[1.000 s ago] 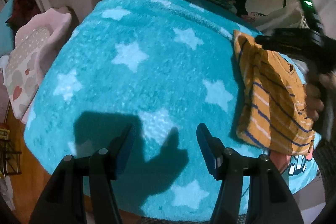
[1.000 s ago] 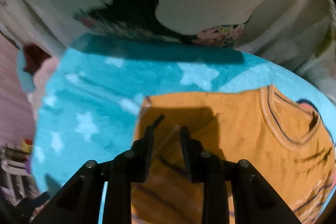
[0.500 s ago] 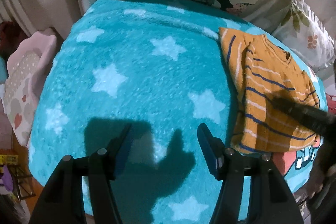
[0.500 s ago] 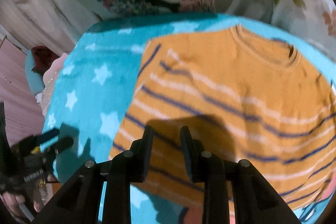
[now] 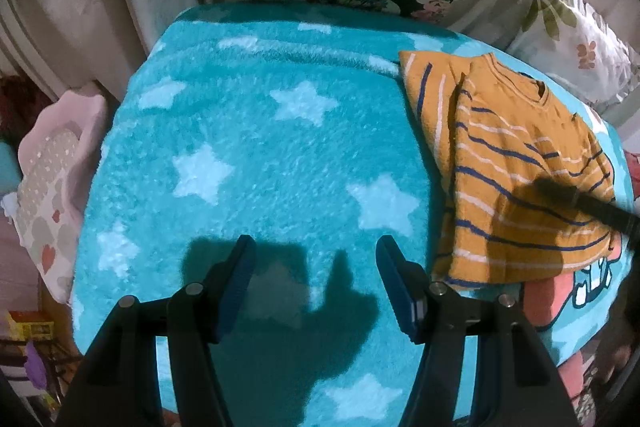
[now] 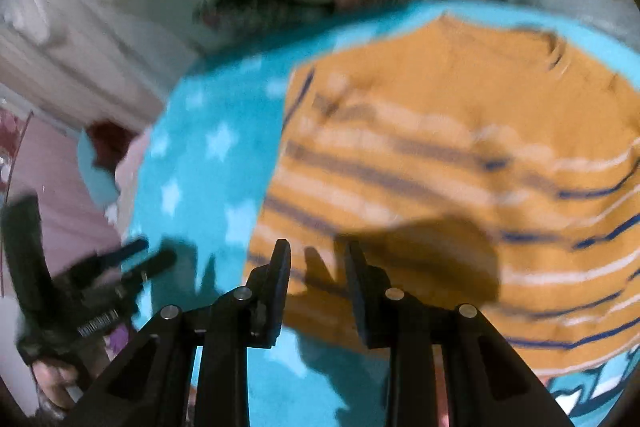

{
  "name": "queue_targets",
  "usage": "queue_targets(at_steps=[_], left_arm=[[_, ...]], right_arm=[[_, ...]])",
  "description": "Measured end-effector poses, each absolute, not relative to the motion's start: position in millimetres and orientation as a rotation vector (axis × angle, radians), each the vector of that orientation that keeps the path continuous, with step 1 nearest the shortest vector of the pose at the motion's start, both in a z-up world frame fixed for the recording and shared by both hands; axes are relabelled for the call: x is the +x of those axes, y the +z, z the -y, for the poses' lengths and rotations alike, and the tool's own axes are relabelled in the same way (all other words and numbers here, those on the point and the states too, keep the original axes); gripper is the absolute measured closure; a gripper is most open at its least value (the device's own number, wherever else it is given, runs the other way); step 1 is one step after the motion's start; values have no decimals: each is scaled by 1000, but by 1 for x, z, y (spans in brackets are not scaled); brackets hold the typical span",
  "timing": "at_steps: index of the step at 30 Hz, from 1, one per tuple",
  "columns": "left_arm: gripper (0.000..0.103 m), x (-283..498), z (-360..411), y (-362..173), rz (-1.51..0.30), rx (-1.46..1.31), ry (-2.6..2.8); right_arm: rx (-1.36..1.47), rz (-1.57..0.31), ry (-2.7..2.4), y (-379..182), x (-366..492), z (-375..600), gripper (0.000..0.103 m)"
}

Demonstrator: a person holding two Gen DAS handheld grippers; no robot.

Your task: Fold small clothes

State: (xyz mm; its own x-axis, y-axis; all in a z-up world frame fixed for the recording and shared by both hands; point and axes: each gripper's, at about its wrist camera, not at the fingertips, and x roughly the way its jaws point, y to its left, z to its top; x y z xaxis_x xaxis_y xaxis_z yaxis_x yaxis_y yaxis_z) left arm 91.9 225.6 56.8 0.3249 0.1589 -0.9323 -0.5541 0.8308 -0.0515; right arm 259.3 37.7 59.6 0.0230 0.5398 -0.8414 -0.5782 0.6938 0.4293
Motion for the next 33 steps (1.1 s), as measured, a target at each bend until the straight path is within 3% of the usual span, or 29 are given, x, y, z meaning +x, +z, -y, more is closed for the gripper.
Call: queue_targets(at_steps=[3, 10, 15, 18, 25, 31, 33], left_arm=[[41, 92, -223, 59, -1150, -384, 489], [40, 94, -220, 59, -1154, -379, 488], [40, 105, -217, 56, -1157, -370, 464], [40, 111, -214, 56, -1159, -358, 449], [40, 117, -212, 52, -1172, -345, 441], [39, 122, -208, 48, -1181, -341, 426], [39, 124, -207, 46, -1183, -348, 417]], right_arm=[[9, -1251, 778, 63, 284, -24, 72], [74, -1356, 686, 10, 311, -14, 71], [-10, -1353, 708, 11, 309, -25, 65], [-92, -1376, 714, 20, 312, -31, 63], [96, -1186, 650, 69, 337, 23, 62], [-7, -1334, 492, 16, 365, 40, 62], [-16, -1292, 509, 20, 363, 41, 61]])
